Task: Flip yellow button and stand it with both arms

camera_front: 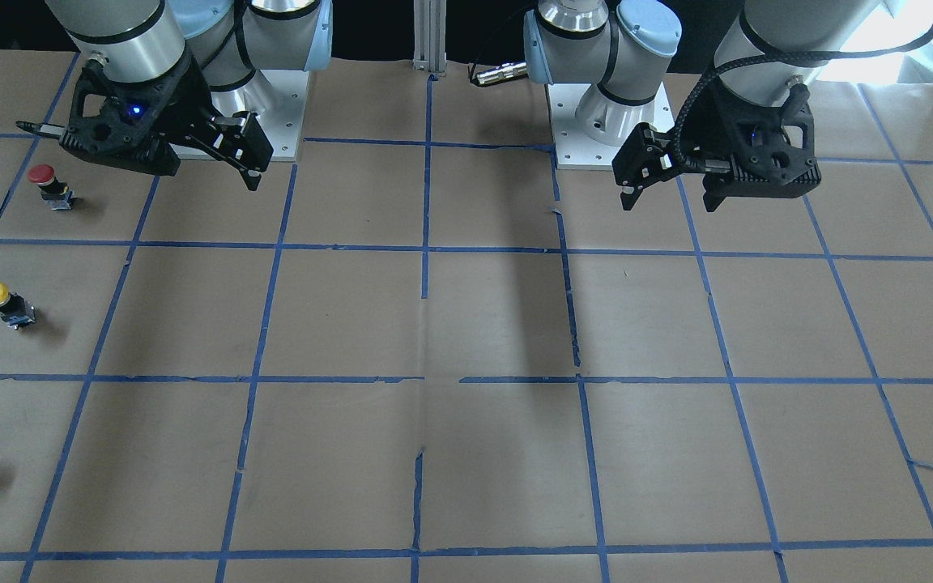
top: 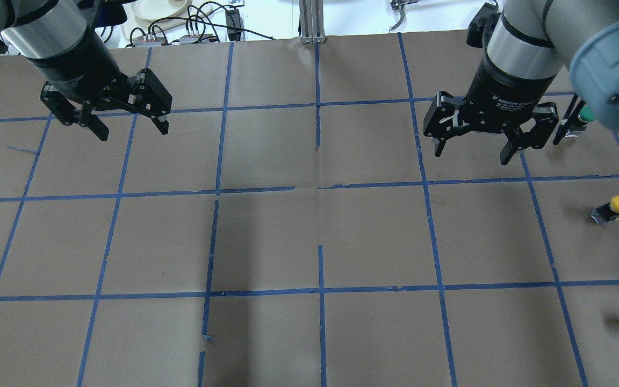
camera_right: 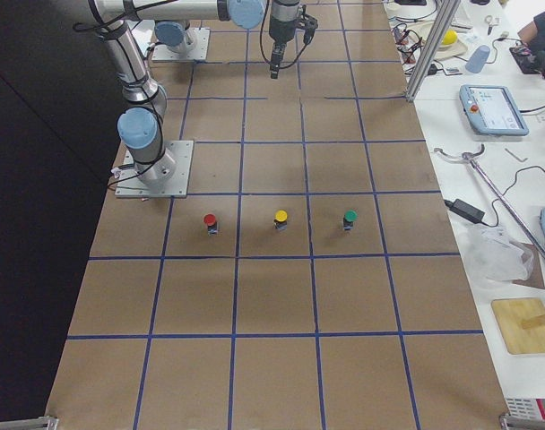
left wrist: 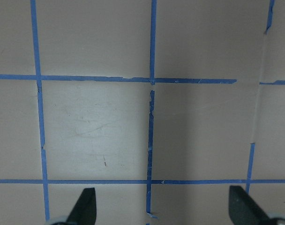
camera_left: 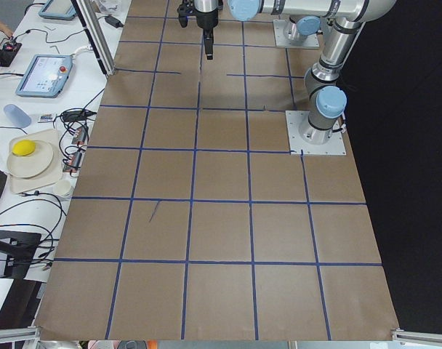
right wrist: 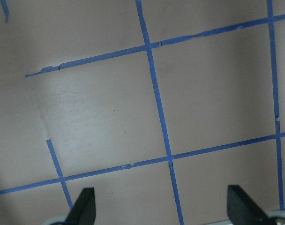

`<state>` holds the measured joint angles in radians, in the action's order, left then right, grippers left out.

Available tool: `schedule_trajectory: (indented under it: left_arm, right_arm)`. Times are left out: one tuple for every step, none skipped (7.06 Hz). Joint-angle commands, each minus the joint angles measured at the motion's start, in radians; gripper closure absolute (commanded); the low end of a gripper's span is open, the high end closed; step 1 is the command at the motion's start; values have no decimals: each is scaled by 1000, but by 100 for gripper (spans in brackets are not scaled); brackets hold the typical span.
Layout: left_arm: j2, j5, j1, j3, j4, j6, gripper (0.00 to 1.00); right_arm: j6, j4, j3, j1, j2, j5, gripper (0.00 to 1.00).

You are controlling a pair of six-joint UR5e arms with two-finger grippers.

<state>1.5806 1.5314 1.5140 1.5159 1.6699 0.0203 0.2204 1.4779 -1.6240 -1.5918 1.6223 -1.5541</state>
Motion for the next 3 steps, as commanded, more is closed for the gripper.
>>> schedule_trajectory:
  left_arm:
    - [2,62,11,10,2,3,0]
    - [6,55,14,4,1,3,0]
    - [-4,52,18,13,2,4,0]
  right_arm:
    - [-3,-4,3,4,5,6,0]
    - [-3,-4,3,4,11,9,0]
    - [-3,-4,1,4,21,9,0]
